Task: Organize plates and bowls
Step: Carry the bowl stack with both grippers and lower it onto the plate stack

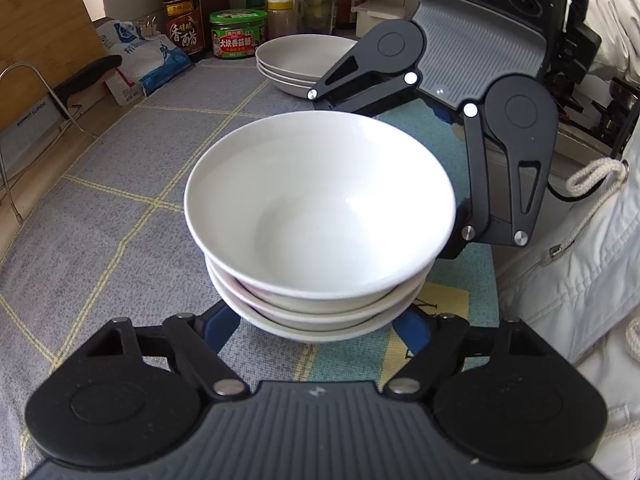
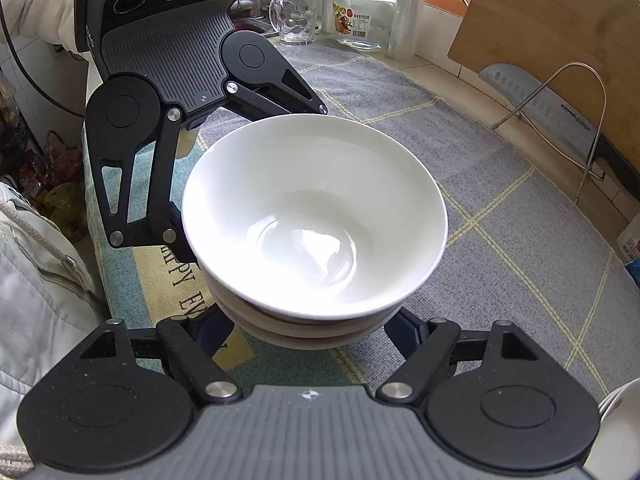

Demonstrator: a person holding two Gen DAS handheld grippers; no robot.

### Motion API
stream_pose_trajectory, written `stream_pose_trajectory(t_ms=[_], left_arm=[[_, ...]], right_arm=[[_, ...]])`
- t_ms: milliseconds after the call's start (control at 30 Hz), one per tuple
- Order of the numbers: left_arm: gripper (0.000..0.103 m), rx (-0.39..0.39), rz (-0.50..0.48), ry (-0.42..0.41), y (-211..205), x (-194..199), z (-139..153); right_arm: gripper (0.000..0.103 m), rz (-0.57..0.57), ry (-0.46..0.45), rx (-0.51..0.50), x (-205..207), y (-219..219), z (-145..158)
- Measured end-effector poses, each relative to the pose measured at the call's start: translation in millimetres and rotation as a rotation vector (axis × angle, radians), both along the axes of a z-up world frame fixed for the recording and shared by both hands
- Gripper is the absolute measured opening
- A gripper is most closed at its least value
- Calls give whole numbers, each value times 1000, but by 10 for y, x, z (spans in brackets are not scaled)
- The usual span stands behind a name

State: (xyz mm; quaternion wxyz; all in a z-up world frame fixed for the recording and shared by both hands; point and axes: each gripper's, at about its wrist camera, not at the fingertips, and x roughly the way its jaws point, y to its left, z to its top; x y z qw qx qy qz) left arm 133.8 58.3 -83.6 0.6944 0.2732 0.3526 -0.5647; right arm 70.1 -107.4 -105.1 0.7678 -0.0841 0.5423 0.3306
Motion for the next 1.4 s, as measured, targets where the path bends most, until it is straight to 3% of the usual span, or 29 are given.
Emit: stream_pose_trajectory(t_ms=[633, 1400], left_arm=[[81, -14, 10, -33, -185, -113, 133], [81, -64, -16, -91, -1290, -83, 363]], right_arm=[[84, -3, -8, -12, -58, -178, 145], [84, -29, -54, -57, -324, -1302, 488]])
